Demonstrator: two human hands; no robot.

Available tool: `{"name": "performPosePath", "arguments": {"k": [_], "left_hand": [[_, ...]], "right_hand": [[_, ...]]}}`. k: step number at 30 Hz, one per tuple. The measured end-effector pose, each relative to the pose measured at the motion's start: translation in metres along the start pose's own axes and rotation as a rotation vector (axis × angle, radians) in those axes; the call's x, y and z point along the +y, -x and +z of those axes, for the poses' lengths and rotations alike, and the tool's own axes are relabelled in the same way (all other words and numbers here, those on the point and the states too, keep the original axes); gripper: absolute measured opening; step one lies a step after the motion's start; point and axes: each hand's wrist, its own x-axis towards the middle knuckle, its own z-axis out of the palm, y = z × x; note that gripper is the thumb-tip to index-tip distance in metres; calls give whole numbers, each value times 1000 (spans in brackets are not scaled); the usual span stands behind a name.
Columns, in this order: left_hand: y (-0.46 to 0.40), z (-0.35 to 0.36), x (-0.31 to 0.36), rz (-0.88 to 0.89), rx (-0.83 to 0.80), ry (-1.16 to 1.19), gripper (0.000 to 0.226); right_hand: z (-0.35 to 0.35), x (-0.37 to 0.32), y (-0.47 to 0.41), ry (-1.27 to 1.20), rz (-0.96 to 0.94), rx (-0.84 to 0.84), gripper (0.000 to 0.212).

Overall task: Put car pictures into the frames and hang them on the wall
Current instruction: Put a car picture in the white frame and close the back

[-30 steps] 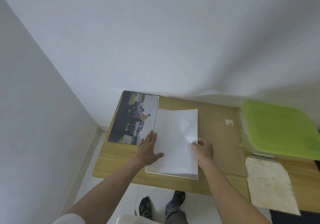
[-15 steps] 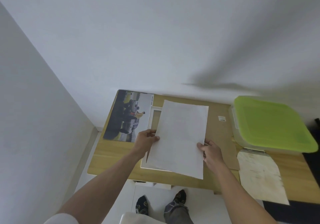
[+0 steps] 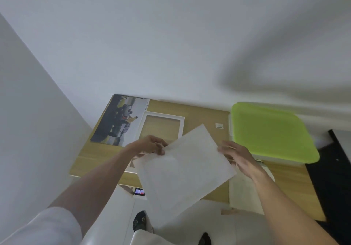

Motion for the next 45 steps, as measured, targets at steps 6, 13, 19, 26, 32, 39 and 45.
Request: {"name": "performPosePath", "arguments": {"k": [6,13,19,26,32,39,45], "left_hand": [[-10,91,43,-23,-54,-86,27],[-28,161,58,-95,14,-29,20],[-66,242,75,2,270,173,13],[-109,304,89,100,423,28,35],[-95,337,50,454,394,-857,59],[-84,360,26,447,187,-1104,64],[-84,362,34,410,184,-1109,64]], "right_hand": [[-76,33,20,120,-1,-86,22],[-180,98,42,-32,176,101,21],[-242,139,52,-85,256,237,23],[-271,152,50,13,243,388,14],[-261,158,44,746,70,620,53],[-238,174,36,1156,-47,365,57],[-244,170,30,1167,-74,352,56]]}}
